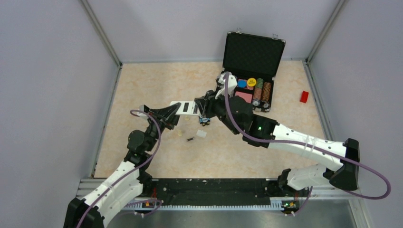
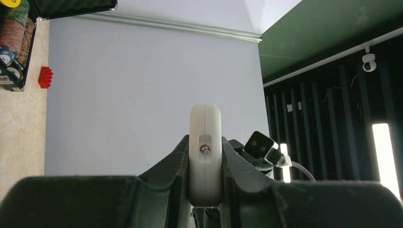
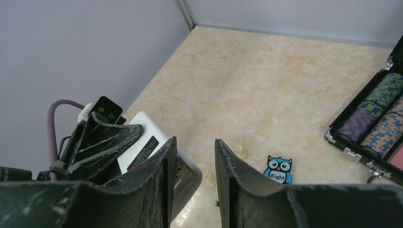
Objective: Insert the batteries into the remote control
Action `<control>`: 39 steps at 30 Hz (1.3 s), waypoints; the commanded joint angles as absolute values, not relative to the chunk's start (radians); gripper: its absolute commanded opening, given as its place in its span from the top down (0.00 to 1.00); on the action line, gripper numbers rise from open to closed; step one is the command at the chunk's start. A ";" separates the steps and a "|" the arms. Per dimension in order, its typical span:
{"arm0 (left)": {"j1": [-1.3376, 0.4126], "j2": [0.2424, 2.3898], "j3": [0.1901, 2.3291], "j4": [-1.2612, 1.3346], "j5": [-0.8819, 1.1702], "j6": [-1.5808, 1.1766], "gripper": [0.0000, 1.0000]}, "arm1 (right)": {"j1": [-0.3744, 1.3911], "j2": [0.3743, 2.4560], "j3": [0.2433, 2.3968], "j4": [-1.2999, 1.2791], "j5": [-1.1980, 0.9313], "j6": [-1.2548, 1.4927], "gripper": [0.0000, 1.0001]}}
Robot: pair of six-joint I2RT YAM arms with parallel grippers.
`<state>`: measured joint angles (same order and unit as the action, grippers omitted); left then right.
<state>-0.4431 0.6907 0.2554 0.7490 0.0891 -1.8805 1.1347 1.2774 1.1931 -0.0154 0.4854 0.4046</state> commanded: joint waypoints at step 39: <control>-0.426 0.754 0.388 0.780 0.518 -1.404 1.00 | 1.032 0.997 1.123 -0.232 0.118 0.725 0.23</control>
<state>-0.4313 0.7330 0.2863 0.6731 0.3595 -1.5116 1.0409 1.0534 1.1381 -0.2001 0.2153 0.6563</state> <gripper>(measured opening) 0.262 0.783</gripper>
